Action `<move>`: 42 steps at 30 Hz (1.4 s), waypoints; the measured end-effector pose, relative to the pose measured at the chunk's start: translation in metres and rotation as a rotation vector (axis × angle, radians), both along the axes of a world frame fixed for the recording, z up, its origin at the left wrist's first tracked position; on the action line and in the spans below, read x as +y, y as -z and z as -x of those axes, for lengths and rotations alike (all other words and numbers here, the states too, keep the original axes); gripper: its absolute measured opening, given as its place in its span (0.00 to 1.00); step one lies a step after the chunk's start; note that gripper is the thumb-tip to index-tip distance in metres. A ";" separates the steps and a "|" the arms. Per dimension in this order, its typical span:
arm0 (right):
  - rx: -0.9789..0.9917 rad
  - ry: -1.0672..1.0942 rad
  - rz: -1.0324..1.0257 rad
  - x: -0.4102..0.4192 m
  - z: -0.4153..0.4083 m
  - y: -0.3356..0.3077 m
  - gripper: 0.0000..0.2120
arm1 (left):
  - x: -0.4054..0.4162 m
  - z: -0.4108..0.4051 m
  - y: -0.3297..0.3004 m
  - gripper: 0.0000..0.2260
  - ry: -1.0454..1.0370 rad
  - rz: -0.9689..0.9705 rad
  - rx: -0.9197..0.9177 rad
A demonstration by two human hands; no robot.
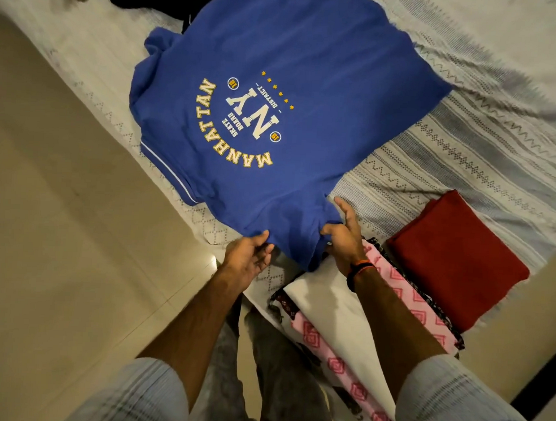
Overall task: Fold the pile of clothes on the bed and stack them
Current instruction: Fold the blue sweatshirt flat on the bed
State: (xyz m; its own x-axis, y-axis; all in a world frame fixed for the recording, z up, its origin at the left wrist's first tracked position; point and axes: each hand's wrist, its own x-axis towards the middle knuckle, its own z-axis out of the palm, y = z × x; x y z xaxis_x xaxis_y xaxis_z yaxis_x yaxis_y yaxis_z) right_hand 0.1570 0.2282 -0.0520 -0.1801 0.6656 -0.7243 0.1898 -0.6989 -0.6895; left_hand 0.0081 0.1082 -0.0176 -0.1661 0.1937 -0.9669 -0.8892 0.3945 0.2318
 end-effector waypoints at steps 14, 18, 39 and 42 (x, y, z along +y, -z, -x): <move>-0.129 -0.084 -0.043 0.012 -0.003 -0.011 0.19 | -0.002 -0.012 -0.001 0.05 -0.095 0.070 -0.027; -0.085 0.047 0.046 0.023 0.015 -0.028 0.21 | 0.000 0.001 -0.007 0.01 -0.122 0.086 -0.028; 0.175 -0.141 0.182 0.085 0.255 -0.048 0.18 | -0.023 0.090 0.045 0.28 1.445 0.062 1.020; -0.064 -0.388 0.047 0.077 0.260 -0.028 0.18 | -0.018 0.096 0.044 0.19 1.335 0.067 1.131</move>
